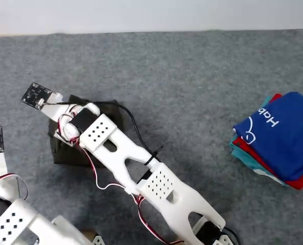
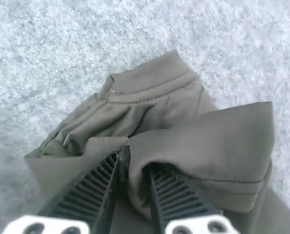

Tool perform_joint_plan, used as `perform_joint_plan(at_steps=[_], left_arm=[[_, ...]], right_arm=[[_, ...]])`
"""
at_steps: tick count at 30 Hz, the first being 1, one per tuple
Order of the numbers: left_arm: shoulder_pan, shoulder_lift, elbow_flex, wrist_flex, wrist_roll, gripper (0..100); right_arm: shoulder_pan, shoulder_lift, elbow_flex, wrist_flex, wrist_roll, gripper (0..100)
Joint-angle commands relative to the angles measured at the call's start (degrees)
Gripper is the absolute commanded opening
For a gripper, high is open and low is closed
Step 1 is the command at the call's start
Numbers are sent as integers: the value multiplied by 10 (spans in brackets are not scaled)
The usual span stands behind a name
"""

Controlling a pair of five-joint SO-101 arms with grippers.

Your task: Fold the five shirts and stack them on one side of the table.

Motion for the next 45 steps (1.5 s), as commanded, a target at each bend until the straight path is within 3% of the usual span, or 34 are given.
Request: perform_joint_plan(at_steps=[1,8,16,25,31,39,45], left_arm=[[2,-7,-2,5,-4,8],[2,-7,20,5,-4,8],[2,-7,18,3,-4,8],[1,-7,17,3,-4,8],[2,-7,17,3,-4,8],[2,-7,17,2,-4,8],[2,-7,17,2,-4,8]], right_arm=[[-8,-5,-36,-31,8,99],[-25,-12,-58,-68,11,207],[-74,-35,-131,-21,12,211],[-33,-51,-151,29,36,206],[59,-57,-150,110,43,13],[111,-36,-126,237,60,10],[97,34,-129,212,60,10]])
